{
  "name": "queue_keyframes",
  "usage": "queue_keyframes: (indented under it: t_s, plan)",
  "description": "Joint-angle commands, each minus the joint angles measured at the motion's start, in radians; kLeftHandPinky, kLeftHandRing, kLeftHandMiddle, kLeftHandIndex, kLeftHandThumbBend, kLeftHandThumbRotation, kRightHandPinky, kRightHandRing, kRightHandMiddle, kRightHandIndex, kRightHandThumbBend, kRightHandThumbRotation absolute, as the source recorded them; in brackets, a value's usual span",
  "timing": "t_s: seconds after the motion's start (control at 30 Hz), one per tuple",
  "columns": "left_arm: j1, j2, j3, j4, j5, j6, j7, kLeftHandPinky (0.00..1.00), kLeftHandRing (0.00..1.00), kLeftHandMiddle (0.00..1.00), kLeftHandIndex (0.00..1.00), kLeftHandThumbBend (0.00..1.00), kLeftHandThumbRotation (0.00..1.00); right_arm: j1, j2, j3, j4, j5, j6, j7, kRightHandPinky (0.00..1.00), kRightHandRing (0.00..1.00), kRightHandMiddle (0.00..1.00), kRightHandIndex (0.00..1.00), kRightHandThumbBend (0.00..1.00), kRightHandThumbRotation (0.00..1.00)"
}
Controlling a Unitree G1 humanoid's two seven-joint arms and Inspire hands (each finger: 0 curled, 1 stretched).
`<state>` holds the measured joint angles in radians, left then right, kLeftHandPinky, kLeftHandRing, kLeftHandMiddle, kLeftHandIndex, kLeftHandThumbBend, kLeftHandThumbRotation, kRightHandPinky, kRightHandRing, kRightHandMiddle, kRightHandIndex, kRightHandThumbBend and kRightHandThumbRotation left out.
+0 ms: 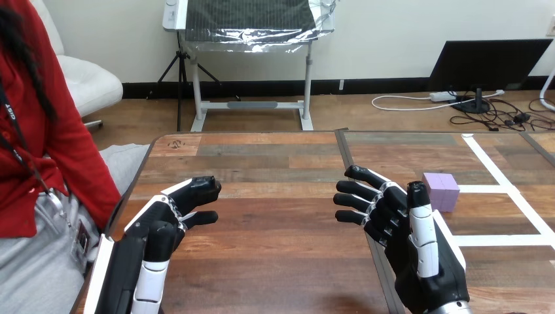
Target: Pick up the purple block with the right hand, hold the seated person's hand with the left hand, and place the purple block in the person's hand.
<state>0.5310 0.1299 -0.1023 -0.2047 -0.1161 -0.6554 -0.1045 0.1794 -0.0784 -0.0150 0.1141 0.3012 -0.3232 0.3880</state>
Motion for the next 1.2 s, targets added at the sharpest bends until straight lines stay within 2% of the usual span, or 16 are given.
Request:
queue_keyframes:
  t_s: [0.0,0.37,0.57,0.77,0.97,1.17]
  plan:
    - [-0.042,-0.027,0.006,-0.049,-0.002,-0.006,0.002,0.7,0.79,0.76,0.71,0.61,1.0,-0.045,0.002,-0.01,-0.061,0.011,-0.006,0.003,0.69,0.75,0.75,0.78,0.65,1.0]
    - [-0.051,-0.025,0.009,-0.046,-0.001,-0.005,0.001,0.69,0.77,0.76,0.71,0.61,1.0,-0.056,0.0,-0.01,-0.05,0.007,-0.003,0.002,0.7,0.75,0.76,0.78,0.65,1.0]
    - [-0.06,-0.024,0.013,-0.044,-0.001,0.0,0.002,0.68,0.77,0.76,0.71,0.61,1.0,-0.089,-0.003,-0.013,-0.019,-0.006,-0.014,0.0,0.7,0.76,0.76,0.78,0.65,1.0]
    - [-0.069,-0.023,0.015,-0.048,-0.001,0.015,0.004,0.67,0.77,0.76,0.7,0.61,1.0,-0.179,-0.018,-0.026,0.068,-0.03,-0.045,0.004,0.72,0.77,0.77,0.78,0.65,1.0]
    - [-0.081,-0.018,0.018,-0.045,0.003,0.029,0.002,0.66,0.76,0.76,0.7,0.63,1.0,-0.318,-0.061,-0.045,0.207,-0.082,-0.084,-0.003,0.74,0.77,0.79,0.79,0.67,1.0]
    - [-0.1,-0.017,0.021,-0.032,0.011,0.027,0.002,0.65,0.76,0.75,0.7,0.63,1.0,-0.476,-0.094,-0.063,0.351,-0.128,-0.087,-0.034,0.73,0.78,0.79,0.79,0.72,1.0]
